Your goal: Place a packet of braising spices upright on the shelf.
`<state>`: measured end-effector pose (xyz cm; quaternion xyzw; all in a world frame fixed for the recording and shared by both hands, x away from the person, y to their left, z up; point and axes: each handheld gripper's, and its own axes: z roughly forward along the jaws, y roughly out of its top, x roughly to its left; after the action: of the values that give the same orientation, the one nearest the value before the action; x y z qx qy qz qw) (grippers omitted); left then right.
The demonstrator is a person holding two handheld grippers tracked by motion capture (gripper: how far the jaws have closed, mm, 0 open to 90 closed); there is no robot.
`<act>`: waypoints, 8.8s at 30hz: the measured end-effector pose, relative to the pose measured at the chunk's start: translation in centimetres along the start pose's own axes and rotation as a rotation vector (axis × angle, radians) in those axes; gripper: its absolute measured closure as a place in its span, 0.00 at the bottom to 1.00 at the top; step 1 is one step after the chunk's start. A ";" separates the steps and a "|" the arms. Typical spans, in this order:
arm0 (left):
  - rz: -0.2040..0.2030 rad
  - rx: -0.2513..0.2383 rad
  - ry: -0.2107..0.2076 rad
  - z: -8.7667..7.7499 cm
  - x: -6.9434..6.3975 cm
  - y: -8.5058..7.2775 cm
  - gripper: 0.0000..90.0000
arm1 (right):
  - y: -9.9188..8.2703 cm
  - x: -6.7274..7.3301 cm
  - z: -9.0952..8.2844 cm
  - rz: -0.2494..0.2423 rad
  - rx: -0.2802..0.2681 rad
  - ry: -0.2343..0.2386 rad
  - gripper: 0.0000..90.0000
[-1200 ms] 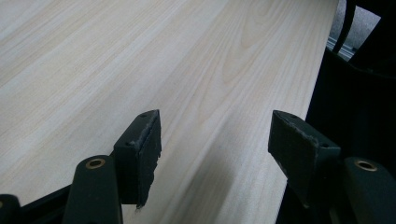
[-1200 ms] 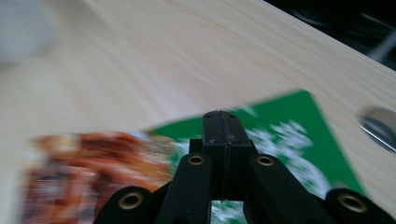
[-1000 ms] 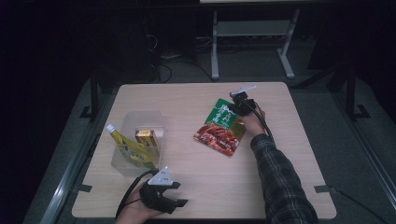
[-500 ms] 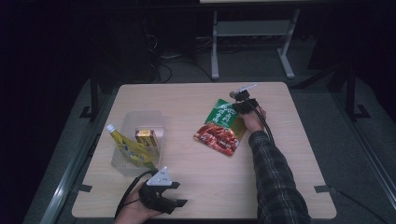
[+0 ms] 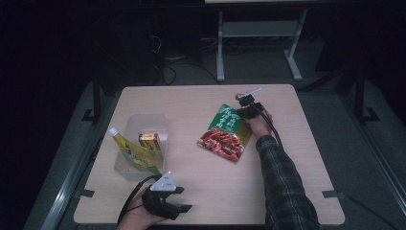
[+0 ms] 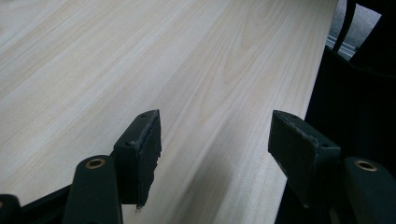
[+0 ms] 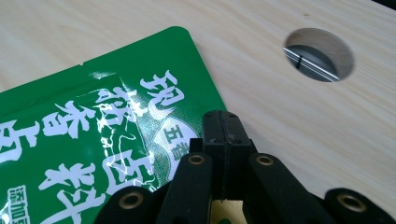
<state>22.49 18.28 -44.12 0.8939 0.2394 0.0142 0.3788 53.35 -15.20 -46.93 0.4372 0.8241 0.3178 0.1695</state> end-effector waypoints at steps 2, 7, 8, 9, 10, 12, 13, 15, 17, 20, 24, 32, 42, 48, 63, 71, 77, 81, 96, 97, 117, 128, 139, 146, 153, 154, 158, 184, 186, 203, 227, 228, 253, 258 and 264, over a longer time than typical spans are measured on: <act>-0.002 -0.001 0.001 0.0 0.0 0.0 0.38 | -0.1 0.4 -0.1 -0.018 -0.006 0.018 1.00; -0.002 -0.003 0.010 0.1 -0.1 0.1 0.38 | -0.5 1.7 -0.5 -0.070 -0.002 0.086 1.00; -0.003 -0.007 0.013 0.1 0.0 0.2 0.38 | -0.6 1.9 -0.6 -0.084 -0.001 0.094 1.00; -0.002 -0.010 0.018 0.0 0.0 0.2 0.38 | -0.7 2.4 -0.7 -0.104 0.003 0.104 1.00; -0.002 -0.012 0.021 0.0 0.0 0.3 0.38 | -0.8 2.8 -0.9 -0.120 0.003 0.110 1.00; -0.004 -0.021 0.031 0.0 0.0 0.4 0.38 | -1.1 3.4 -1.3 -0.138 0.008 0.127 1.00; -0.008 -0.026 0.038 0.0 0.0 0.5 0.38 | -1.3 3.7 -1.5 -0.152 0.011 0.134 1.00; -0.007 -0.028 0.043 0.1 0.1 0.8 0.39 | -1.8 4.3 -2.1 -0.184 0.021 0.150 1.00; -0.006 -0.031 0.049 0.2 0.1 1.0 0.39 | -2.4 4.8 -2.6 -0.202 0.019 0.163 1.00; -0.004 -0.038 0.057 0.5 0.0 1.4 0.41 | -3.4 5.5 -3.4 -0.216 0.009 0.198 1.00; 0.001 -0.040 0.076 1.0 0.2 2.2 0.45 | -4.6 6.6 -4.5 -0.245 0.003 0.221 1.00; 0.002 -0.035 0.131 2.6 1.4 4.6 0.47 | -6.3 7.5 -6.2 -0.301 0.015 0.236 1.00; -0.025 -0.021 0.188 4.8 4.4 7.8 0.37 | -7.6 6.9 -8.5 -0.217 -0.018 0.248 0.83; -0.035 0.027 0.227 6.5 5.8 8.7 0.30 | -8.9 6.8 -11.2 -0.200 -0.043 0.265 0.57; -0.148 0.059 0.233 9.4 8.5 8.5 0.15 | -13.4 7.3 -15.5 -0.206 -0.053 0.348 0.34; -0.145 0.077 0.255 9.6 8.2 8.7 0.17 | -13.6 7.2 -16.3 -0.197 -0.086 0.355 0.32; -0.115 0.086 0.264 9.4 7.6 8.9 0.46 | -13.5 7.2 -16.6 -0.191 -0.096 0.359 0.32; -0.098 0.091 0.275 9.4 7.2 9.1 0.72 | -13.4 7.0 -16.7 -0.180 -0.111 0.355 0.32; -0.122 -0.017 0.291 8.4 7.2 9.0 0.99 | -13.5 6.3 -16.9 -0.109 -0.132 0.350 0.25; -0.122 -0.028 0.294 8.2 7.2 9.0 0.99 | -13.5 6.3 -16.9 -0.103 -0.131 0.345 0.25; -0.195 -0.308 0.270 3.6 6.5 10.2 1.00 | -13.4 7.2 -14.5 -0.034 -0.092 0.391 0.24; -0.184 -0.369 0.228 3.3 5.2 10.7 1.00 | -11.8 8.2 -13.9 0.044 -0.259 0.512 0.47; -0.193 -0.363 0.240 3.8 5.4 10.3 0.99 | -11.2 9.0 -14.8 0.024 -0.337 0.518 0.99; -0.178 -0.305 0.275 4.6 5.6 10.0 0.90 | -10.5 8.5 -16.0 -0.020 -0.340 0.520 1.00; -0.181 -0.252 0.262 4.6 5.2 9.7 0.56 | -9.7 8.5 -17.4 -0.051 -0.360 0.514 1.00; -0.175 -0.240 0.246 4.7 5.0 9.7 0.52 | -9.5 8.5 -17.6 -0.059 -0.361 0.508 1.00; -0.144 -0.173 0.186 4.7 4.0 9.3 0.41 | -8.9 8.6 -18.0 -0.069 -0.360 0.504 1.00; -0.009 -0.032 0.060 1.5 1.0 1.5 0.16 | -2.1 11.4 -17.5 -0.192 -0.351 0.500 1.00; -0.014 -0.031 0.056 1.4 0.9 1.3 0.16 | -1.5 11.6 -17.3 -0.196 -0.353 0.503 1.00; 0.003 -0.029 0.037 1.9 0.7 1.5 0.16 | 5.9 14.8 -15.6 -0.273 -0.375 0.553 1.00; 0.008 -0.016 0.015 2.3 0.7 1.5 0.16 | 13.2 21.6 -9.6 -0.302 -0.383 0.580 1.00; 0.010 -0.016 0.017 2.2 0.7 1.5 0.16 | 13.2 21.7 -9.4 -0.300 -0.384 0.578 1.00; 0.020 -0.014 0.007 2.3 0.4 1.6 0.16 | 12.8 24.5 -6.1 -0.316 -0.358 0.575 1.00; 0.027 -0.013 0.007 2.3 0.5 1.6 0.16 | 12.2 24.8 -5.3 -0.322 -0.342 0.576 1.00; 0.023 -0.009 0.004 2.3 0.5 1.6 0.16 | 11.7 25.1 -4.6 -0.338 -0.326 0.571 1.00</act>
<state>24.06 15.96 -44.72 0.8949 0.2299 0.0214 0.3819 43.83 8.71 -35.71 0.1560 0.8374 0.5214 0.0501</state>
